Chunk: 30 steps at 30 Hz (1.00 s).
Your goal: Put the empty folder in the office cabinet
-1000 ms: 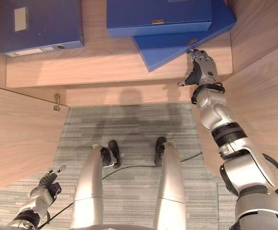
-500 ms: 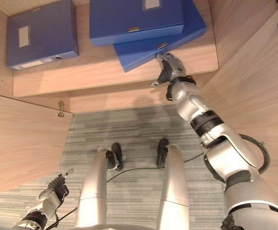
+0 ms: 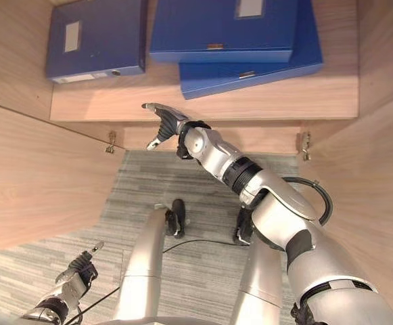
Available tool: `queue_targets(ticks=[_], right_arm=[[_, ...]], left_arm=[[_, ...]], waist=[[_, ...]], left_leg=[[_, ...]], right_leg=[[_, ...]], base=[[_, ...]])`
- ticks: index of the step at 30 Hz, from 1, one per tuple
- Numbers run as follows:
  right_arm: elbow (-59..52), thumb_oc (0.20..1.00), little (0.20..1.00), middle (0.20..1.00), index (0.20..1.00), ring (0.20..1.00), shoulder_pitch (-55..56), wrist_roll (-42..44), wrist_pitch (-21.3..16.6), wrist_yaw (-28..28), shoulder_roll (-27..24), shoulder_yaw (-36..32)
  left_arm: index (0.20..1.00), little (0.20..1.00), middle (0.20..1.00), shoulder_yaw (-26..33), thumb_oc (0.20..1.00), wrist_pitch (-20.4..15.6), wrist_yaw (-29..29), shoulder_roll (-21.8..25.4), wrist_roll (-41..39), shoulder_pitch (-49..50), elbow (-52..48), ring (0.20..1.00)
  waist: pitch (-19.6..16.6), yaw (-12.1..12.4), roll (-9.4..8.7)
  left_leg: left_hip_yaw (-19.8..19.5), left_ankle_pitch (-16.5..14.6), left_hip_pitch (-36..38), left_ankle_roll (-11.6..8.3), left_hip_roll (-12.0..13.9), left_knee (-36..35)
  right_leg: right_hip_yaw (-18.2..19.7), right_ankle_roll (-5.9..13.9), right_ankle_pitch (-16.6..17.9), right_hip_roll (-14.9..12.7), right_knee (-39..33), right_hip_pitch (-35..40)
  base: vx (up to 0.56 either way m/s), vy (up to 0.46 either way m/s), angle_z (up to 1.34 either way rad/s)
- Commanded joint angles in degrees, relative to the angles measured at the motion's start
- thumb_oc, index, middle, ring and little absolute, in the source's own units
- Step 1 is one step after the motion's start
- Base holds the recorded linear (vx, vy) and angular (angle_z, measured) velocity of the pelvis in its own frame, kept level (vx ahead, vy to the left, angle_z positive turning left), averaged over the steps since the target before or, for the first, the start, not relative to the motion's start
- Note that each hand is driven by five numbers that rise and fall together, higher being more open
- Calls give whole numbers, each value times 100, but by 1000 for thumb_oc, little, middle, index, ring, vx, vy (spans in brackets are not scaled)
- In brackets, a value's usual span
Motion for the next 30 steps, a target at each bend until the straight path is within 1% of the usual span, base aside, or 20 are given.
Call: queue_targets(ticks=[1, 2, 4, 5, 6, 7, 8, 10, 13, 15, 16, 17, 19, 22, 25, 26, 30], right_arm=[[207, 1000, 1000, 1000, 1000, 1000, -679, 578, -229, -169, 264, -168], [413, 1000, 1000, 1000, 1000, 1000, -718, 924, -286, -332, 77, -339], [721, 1000, 1000, 1000, 1000, 1000, -822, 1285, -340, -570, -133, -539], [721, 1000, 1000, 1000, 1000, 1000, -822, 1285, -340, -570, -133, -539], [1026, 1000, 1000, 1000, 1000, 1000, -965, 1375, -367, -777, -317, -610], [1027, 1000, 1000, 1000, 1000, 1000, -966, 1375, -367, -777, -317, -610], [1248, 1000, 1000, 1000, 1000, 1000, -1127, 1123, -239, -905, -648, -481], [1135, 1000, 1000, 1000, 1000, 1000, -1153, 1056, -157, -993, -836, -490], [1200, 1000, 1000, 1000, 1000, 1000, -1156, 1165, -140, -1064, -914, -578], [1594, 1000, 1000, 1000, 1000, 1000, -1176, 1707, -179, -1226, -863, -802], [1887, 1000, 1000, 1000, 1000, 1000, -1166, 2131, -178, -1331, -772, -984], [2172, 1000, 1000, 1000, 1000, 1000, -1195, 2350, -177, -1303, -683, -1045], [2545, 1000, 1000, 1000, 1000, 1000, -1273, 2519, -113, -1449, -620, -1147], [2738, 1000, 1000, 1000, 1000, 1000, -1348, 2509, -108, -1616, -626, -1222], [2792, 1000, 1000, 1000, 1000, 1000, -1356, 2403, -106, -1700, -718, -1240], [2899, 1000, 1000, 1000, 1000, 1000, -1344, 2416, -118, -1798, -880, -1321], [3294, 1000, 1000, 1000, 1000, 1000, -1371, 2756, -222, -2111, -1255, -1700]], left_arm=[[1000, 1000, 1000, 152, 1000, -113, 0, 483, -34, -182, 206, 1000], [1000, 1000, 1000, 130, 1000, -103, -14, 477, -42, -135, 225, 1000], [1000, 1000, 1000, 109, 1000, -123, -17, 482, -77, -127, 260, 1000], [1000, 1000, 1000, 109, 1000, -123, -17, 482, -77, -127, 260, 1000], [1000, 1000, 1000, 99, 1000, -128, -25, 488, -102, -104, 277, 1000], [1000, 1000, 1000, 99, 1000, -128, -25, 488, -102, -105, 277, 1000], [1000, 1000, 1000, 121, 1000, -146, -9, 557, -129, -48, 284, 1000], [1000, 1000, 1000, 167, 1000, -150, 24, 605, -156, 5, 297, 1000], [1000, 1000, 1000, 200, 1000, -147, 25, 621, -159, 54, 336, 1000], [1000, 1000, 1000, 186, 1000, -138, 62, 608, -183, 39, 409, 1000], [1000, 1000, 1000, 157, 1000, -130, 71, 585, -204, 11, 457, 1000], [1000, 1000, 1000, 130, 1000, -120, 82, 577, -227, -23, 500, 1000], [1000, 1000, 1000, 91, 1000, -112, 121, 555, -271, -65, 516, 1000], [1000, 1000, 1000, 71, 1000, -146, 193, 552, -339, -90, 479, 1000], [1000, 1000, 1000, 73, 1000, -178, 212, 556, -362, -72, 433, 1000], [1000, 1000, 1000, 85, 1000, -206, 217, 560, -370, -38, 404, 1000], [1000, 1000, 1000, 96, 1000, -240, 242, 531, -397, -54, 495, 1000]], waist=[[629, -62, -214], [642, -62, -207], [666, -62, -194], [666, -62, -194], [679, -60, -193], [680, -60, -193], [693, -79, -214], [694, -113, -231], [688, -131, -239], [694, -132, -244], [698, -132, -242], [701, -131, -244], [702, -132, -240], [716, -122, -222], [725, -119, -212], [740, -124, -204], [763, -144, -191]], left_leg=[[361, 77, -95, 578, -97, -172], [370, 91, -89, 578, -103, -189], [378, 105, -97, 580, -108, -190], [378, 105, -97, 580, -108, -190], [382, 110, -103, 581, -106, -183], [382, 110, -103, 581, -106, -183], [388, 103, -95, 577, -107, -190], [388, 95, -105, 579, -115, -179], [393, 87, -108, 580, -116, -175], [396, 93, -108, 582, -124, -175], [397, 97, -104, 583, -125, -180], [404, 100, -105, 583, -122, -181], [408, 99, -107, 583, -131, -186], [417, 103, -105, 582, -148, -203], [421, 109, -107, 579, -154, -211], [427, 114, -97, 574, -166, -229], [423, 106, -90, 576, -165, -241]], right_leg=[[600, 465, 263, 8, -384, 53], [603, 473, 281, -6, -396, 58], [602, 476, 291, -11, -399, 57], [602, 476, 291, -11, -399, 57], [597, 474, 297, -13, -391, 48], [597, 474, 297, -13, -391, 48], [597, 472, 295, -11, -405, 64], [589, 466, 280, -14, -380, 54], [586, 463, 271, -17, -374, 51], [581, 463, 283, -11, -382, 61], [583, 464, 293, -11, -391, 63], [583, 464, 305, -8, -402, 62], [578, 468, 308, -6, -406, 63], [579, 468, 302, -4, -395, 63], [571, 467, 301, -6, -395, 74], [572, 471, 304, -8, -410, 85], [585, 477, 303, 11, -414, 91]], base=[[0, 0, 0], [0, 0, 0], [0, 0, 0], [0, 0, 0], [0, 0, 0], [0, 0, 0], [0, 0, 0], [4, 2, 2], [6, 5, 4], [0, 0, 0], [0, 0, 0], [0, 0, 0], [0, 0, 0], [0, 0, 0], [-9, 5, 4], [-10, 8, 6], [-5, 12, 5]])
